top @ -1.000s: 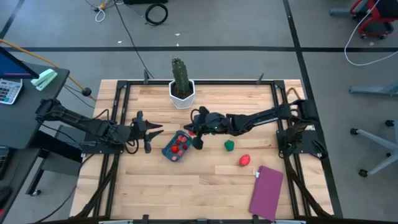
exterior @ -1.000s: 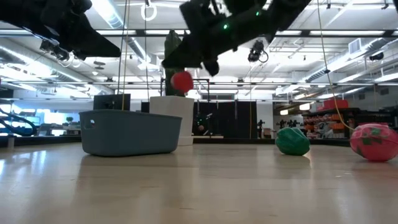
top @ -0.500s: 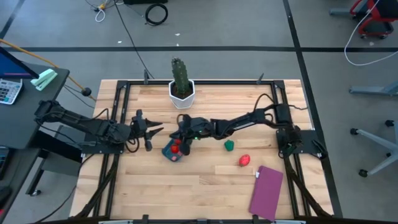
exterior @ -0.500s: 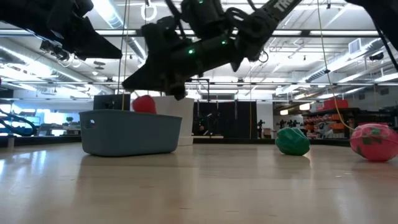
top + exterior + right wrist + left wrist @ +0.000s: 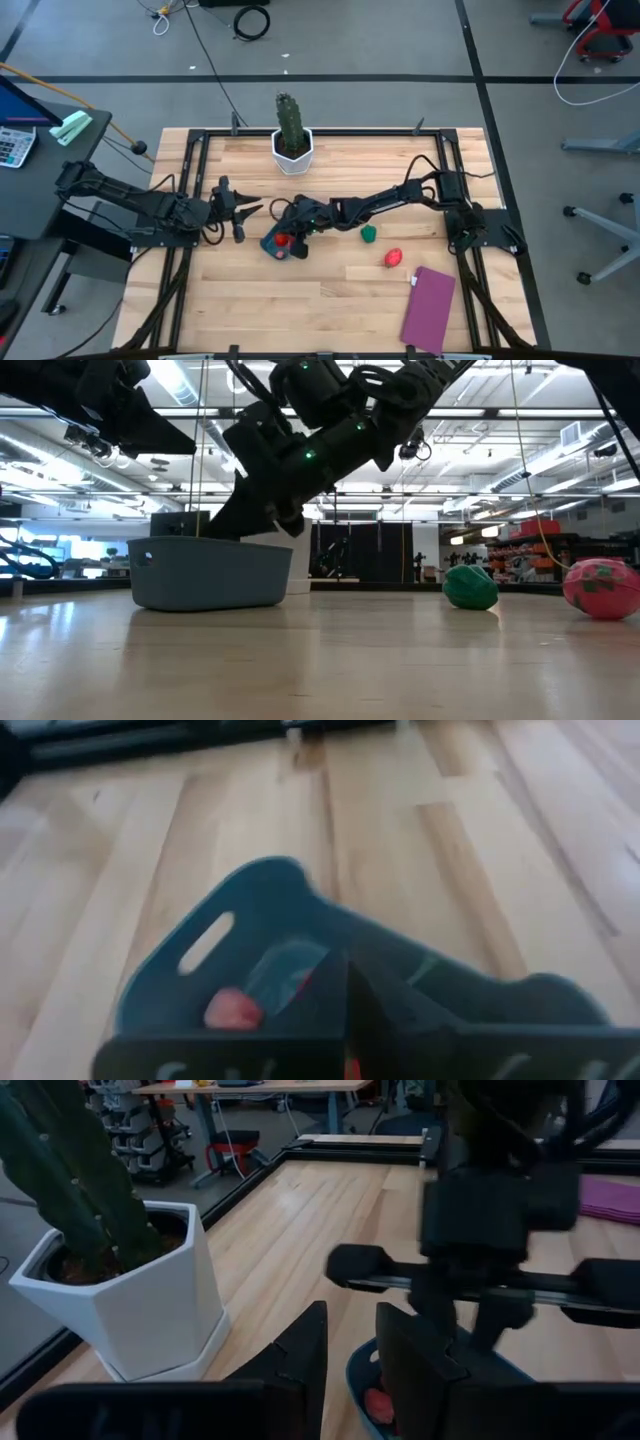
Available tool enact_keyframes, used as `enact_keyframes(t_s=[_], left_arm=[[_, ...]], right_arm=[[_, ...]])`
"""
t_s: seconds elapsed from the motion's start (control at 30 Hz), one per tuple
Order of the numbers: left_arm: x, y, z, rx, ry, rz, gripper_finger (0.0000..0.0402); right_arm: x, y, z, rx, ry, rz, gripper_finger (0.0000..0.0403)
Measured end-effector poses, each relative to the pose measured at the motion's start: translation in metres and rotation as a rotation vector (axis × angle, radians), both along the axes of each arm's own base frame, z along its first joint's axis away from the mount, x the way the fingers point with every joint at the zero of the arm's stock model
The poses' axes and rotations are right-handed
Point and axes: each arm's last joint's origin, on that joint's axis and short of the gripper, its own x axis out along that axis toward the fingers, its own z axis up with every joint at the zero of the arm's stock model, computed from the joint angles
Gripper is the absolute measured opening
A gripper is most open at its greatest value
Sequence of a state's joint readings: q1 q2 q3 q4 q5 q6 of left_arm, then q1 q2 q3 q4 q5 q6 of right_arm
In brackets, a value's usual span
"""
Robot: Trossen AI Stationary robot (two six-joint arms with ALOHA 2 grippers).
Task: Pick and placing Produce into tupperware
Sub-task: Put the red strawberry into the blue bin, then put the green bell pepper into the blue bin
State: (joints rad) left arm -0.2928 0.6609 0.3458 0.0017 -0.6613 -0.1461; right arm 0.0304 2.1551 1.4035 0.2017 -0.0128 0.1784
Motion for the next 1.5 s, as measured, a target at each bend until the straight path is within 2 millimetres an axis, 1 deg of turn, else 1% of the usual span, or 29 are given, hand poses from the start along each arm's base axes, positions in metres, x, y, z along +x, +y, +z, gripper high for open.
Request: enact_keyframes(t_s=[0.13,0.23,0.47,0.53,0.63,0.67,0.77,0.87,0.93,1.03,1.13,1.23,1.37,1.5], left_arm=[[0.000,0.000,0.000,-0.007,-0.003,0.002,0.0095],[0.000,0.000,0.000,-0.017,-0.007,0.005,0.0095],[0.000,0.000,0.000,-0.019,-0.008,0.005,0.0086],[0.000,0.000,0.000,-0.019,-0.007,0.005,0.0085],[0.000,0.000,-0.001,-0.021,-0.001,0.006,0.0086],[0.000,0.000,-0.001,-0.020,0.001,0.006,0.0087],[-0.001,0.000,-0.002,-0.023,0.013,0.008,0.0089],[-0.001,0.000,-0.003,-0.053,0.007,0.018,0.0088],[-0.001,0.000,-0.003,-0.065,0.007,0.020,0.0085],[-0.001,0.000,-0.004,-0.100,-0.001,0.031,0.0081],[-0.002,0.000,-0.005,-0.127,-0.001,0.040,0.0078],[-0.003,0.000,-0.007,-0.142,0.010,0.045,0.0080],[-0.003,0.000,-0.007,-0.146,0.012,0.046,0.0084],[-0.003,0.000,-0.007,-0.150,0.009,0.048,0.0082]], right_arm=[[-0.001,0.005,0.003,-0.069,-0.006,0.045,0.0026],[-0.001,0.005,0.005,-0.086,-0.012,0.034,0.0051],[-0.003,0.003,0.001,-0.113,0.035,0.003,0.0107],[-0.004,0.003,0.004,-0.142,0.031,0.007,0.0117],[-0.008,0.002,0.022,-0.185,0.015,0.006,0.0125],[-0.011,0.002,0.033,-0.191,0.001,0.007,0.0126],[-0.027,0.002,0.065,-0.196,0.027,0.007,0.0127],[-0.051,0.001,0.091,-0.148,0.129,-0.019,0.0126],[-0.068,0.003,0.103,-0.097,0.209,-0.052,0.0126],[-0.093,0.008,0.114,-0.057,0.344,-0.104,0.0126],[-0.115,0.018,0.115,-0.085,0.474,-0.175,0.0126],[-0.132,0.028,0.115,-0.143,0.567,-0.223,0.0126],[-0.146,0.034,0.112,-0.102,0.678,-0.318,0.0137],[-0.156,0.032,0.104,-0.106,0.814,-0.397,0.0164]])
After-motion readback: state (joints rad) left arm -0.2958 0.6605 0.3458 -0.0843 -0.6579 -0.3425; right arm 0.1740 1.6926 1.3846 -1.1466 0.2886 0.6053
